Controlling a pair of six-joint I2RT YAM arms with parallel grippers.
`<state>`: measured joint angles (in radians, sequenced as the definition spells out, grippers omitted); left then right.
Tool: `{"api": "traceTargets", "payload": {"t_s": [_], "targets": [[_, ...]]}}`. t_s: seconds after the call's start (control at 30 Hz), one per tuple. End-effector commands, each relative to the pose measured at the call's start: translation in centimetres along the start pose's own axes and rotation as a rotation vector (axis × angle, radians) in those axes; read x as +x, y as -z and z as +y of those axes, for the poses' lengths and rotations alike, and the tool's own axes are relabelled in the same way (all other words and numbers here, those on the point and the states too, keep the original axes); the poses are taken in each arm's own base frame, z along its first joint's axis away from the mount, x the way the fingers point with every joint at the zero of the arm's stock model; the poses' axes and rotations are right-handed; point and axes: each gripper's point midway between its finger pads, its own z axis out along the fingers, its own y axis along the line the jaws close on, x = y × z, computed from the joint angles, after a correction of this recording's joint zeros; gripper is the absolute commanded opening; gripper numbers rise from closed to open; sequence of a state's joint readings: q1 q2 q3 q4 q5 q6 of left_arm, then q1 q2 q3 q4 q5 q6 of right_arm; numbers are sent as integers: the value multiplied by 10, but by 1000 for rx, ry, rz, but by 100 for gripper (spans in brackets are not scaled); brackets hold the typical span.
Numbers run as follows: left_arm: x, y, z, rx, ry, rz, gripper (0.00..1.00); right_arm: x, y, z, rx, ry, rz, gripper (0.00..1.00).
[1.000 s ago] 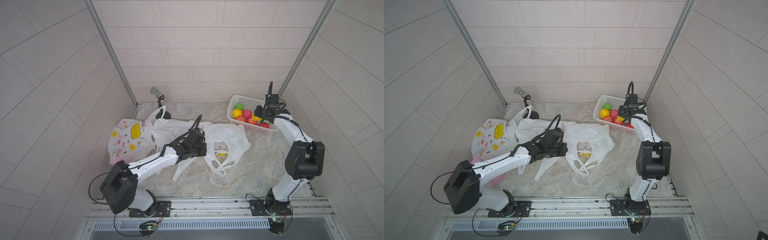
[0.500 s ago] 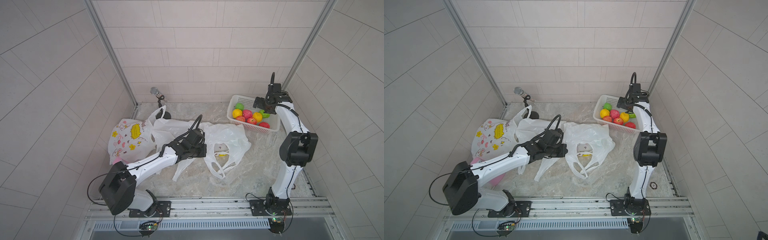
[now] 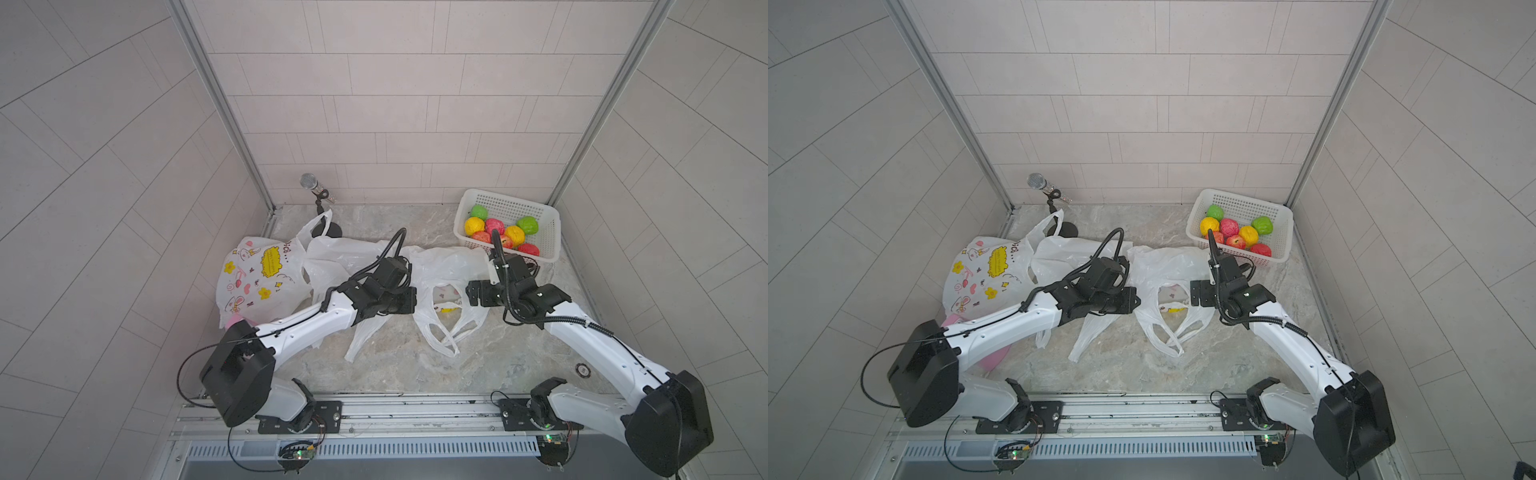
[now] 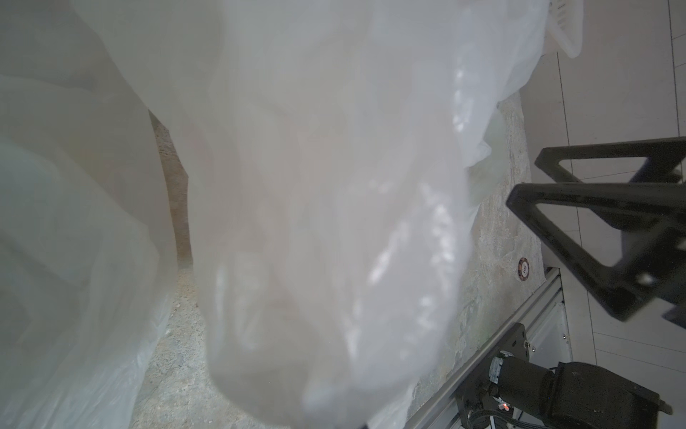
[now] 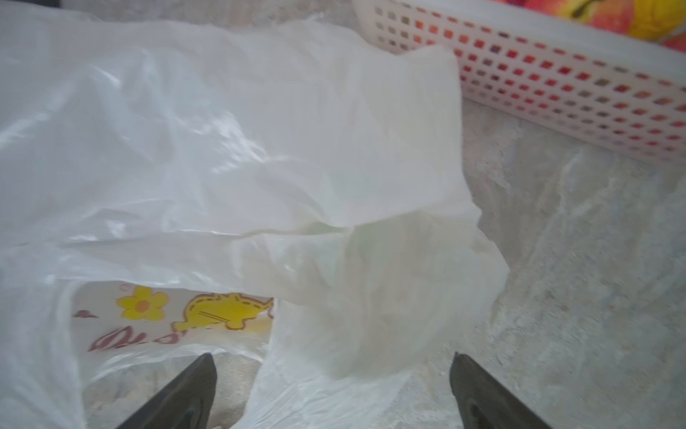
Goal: Untie the knot of a plastic bag & take out the apple
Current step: Adjust the plastic bag at the center of the board.
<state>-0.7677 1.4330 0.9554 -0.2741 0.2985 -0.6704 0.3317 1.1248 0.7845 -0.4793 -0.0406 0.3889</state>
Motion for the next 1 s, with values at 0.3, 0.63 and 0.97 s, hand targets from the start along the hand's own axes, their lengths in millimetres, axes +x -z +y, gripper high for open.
{"api": "traceTargets", "payload": {"t_s": [0.3, 0.63, 0.97], "targets": [[4, -16, -15, 85, -23, 78, 0, -13, -56, -8, -244, -245, 78, 44], [-5, -9, 5, 78, 22, 43, 0, -56, 33, 98, -506, -11, -98, 0], [2, -15, 20, 65, 45, 54, 0, -13, 0, 13, -259, -148, -22, 6]]}}
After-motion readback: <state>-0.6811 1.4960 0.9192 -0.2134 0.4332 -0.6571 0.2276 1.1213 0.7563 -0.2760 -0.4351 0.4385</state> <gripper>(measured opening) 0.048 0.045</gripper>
